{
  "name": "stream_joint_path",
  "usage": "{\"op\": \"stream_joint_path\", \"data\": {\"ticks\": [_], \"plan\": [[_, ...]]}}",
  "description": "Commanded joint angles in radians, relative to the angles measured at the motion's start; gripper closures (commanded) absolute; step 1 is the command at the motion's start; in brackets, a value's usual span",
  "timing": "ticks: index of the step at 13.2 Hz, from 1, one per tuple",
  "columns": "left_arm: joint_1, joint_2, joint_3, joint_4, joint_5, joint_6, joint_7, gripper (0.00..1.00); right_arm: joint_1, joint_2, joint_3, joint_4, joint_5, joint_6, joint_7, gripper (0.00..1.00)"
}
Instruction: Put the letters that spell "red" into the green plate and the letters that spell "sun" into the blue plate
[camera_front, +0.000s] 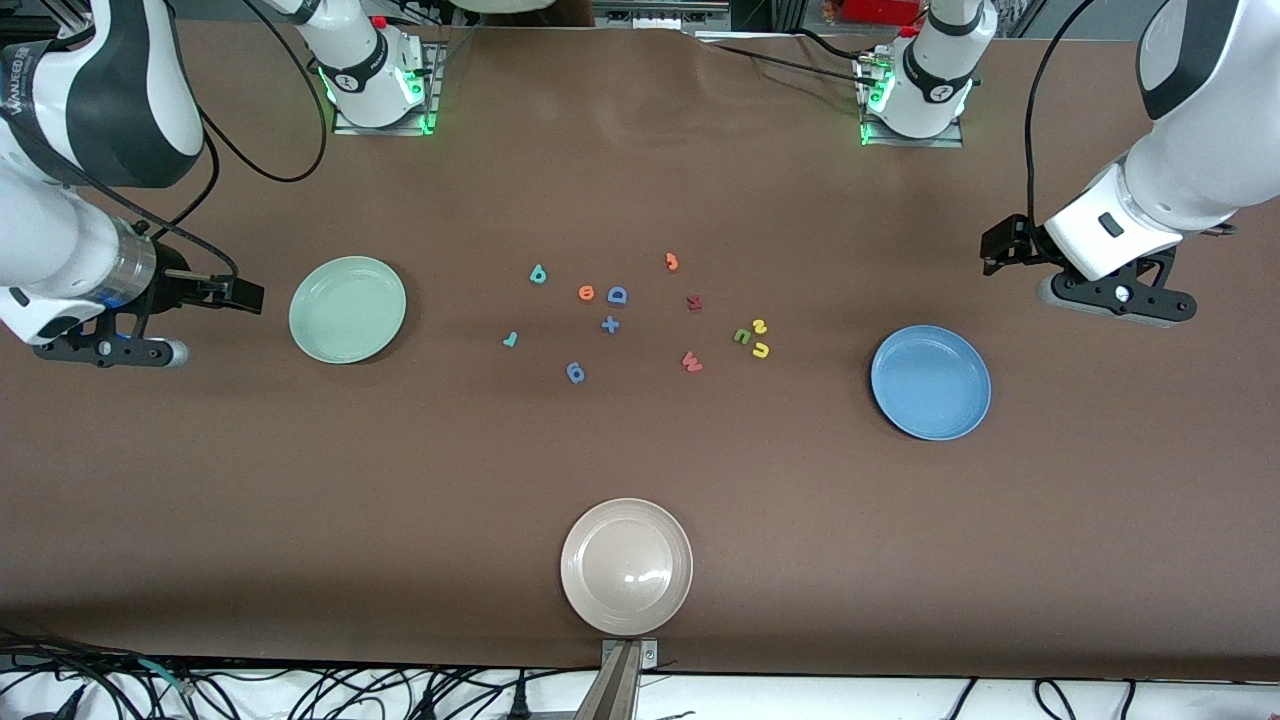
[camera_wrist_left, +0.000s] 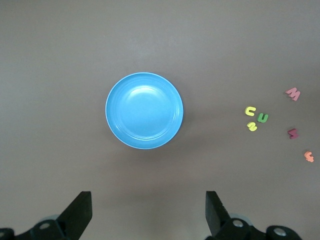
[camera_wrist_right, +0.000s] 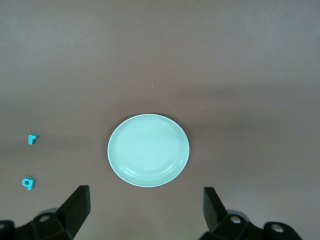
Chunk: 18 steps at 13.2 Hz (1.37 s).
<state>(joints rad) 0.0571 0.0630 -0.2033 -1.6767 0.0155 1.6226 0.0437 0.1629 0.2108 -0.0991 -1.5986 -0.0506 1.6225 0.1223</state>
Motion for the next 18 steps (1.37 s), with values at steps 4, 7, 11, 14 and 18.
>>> {"op": "stream_joint_path", "data": {"ticks": [4,7,11,14,18], "plan": [[0.004,-0.005,-0.004,0.008,-0.020,-0.021,-0.002,0.00,-0.002,-0.021,-0.002,-0.026,0.015,-0.003,0.011,0.00],[0.004,-0.005,-0.004,0.008,-0.020,-0.021,-0.002,0.00,-0.002,-0.022,-0.002,-0.027,0.017,-0.003,0.011,0.00],[0.001,-0.003,-0.005,0.006,-0.022,-0.026,-0.002,0.00,-0.002,-0.022,-0.002,-0.026,0.018,-0.003,0.011,0.00],[-0.020,0.009,-0.024,0.003,-0.069,-0.024,-0.005,0.00,-0.002,-0.022,-0.002,-0.029,0.020,-0.003,0.013,0.00],[-0.052,0.070,-0.076,-0.011,-0.104,0.025,-0.154,0.00,-0.002,-0.022,-0.002,-0.034,0.021,-0.003,0.014,0.00]]}}
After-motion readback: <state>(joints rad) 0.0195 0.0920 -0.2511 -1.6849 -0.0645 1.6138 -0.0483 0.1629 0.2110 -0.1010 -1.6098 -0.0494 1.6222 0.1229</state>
